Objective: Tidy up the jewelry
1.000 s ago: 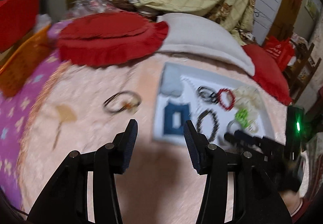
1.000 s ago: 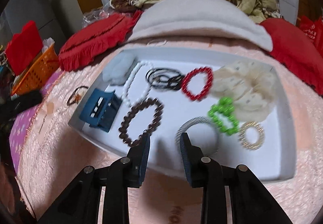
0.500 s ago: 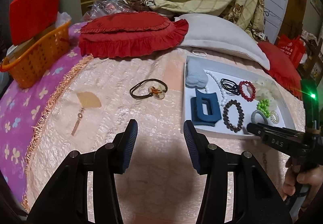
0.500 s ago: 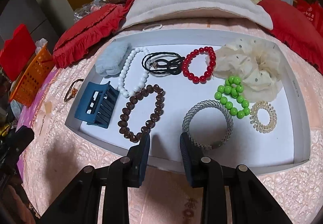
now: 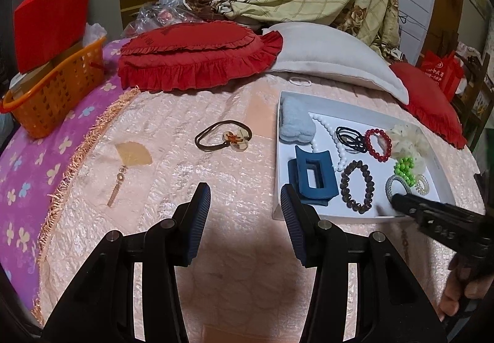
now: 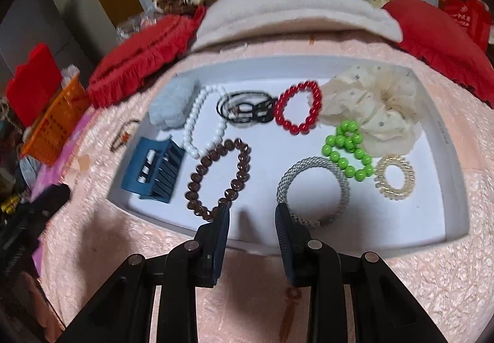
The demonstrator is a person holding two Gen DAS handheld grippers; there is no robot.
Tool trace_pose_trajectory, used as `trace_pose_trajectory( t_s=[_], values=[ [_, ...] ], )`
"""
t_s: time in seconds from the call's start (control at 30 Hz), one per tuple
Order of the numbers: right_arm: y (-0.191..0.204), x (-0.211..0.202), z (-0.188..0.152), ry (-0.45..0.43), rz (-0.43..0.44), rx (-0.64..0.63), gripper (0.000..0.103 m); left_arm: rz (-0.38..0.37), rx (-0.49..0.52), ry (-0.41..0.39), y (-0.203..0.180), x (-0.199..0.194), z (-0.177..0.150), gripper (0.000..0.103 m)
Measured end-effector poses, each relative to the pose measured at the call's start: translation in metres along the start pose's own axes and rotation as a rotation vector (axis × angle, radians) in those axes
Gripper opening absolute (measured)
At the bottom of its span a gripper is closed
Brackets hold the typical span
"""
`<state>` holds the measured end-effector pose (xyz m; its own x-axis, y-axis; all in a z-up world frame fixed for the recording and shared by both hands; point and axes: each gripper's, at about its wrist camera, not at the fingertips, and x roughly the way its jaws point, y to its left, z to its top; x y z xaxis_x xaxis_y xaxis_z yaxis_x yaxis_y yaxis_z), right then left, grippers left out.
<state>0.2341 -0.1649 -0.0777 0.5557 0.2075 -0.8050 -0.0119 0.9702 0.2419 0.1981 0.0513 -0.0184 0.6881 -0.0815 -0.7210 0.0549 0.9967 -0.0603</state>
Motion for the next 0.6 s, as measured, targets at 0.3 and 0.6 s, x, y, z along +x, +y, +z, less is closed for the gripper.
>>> trace_pose_trajectory(
  t_s=[0.3, 0.6],
  values=[
    [-0.015, -0.059, -0.041, -0.083, -0.040, 0.004, 0.029, 0.026, 0.026, -0.022, -0.014, -0.019, -0.012, 0.047],
    [-0.021, -0.087, -0.086, -0.089, -0.094, 0.007, 0.029, 0.096, 0.018, -0.036, -0.027, -0.065, -0.038, 0.056]
  ],
)
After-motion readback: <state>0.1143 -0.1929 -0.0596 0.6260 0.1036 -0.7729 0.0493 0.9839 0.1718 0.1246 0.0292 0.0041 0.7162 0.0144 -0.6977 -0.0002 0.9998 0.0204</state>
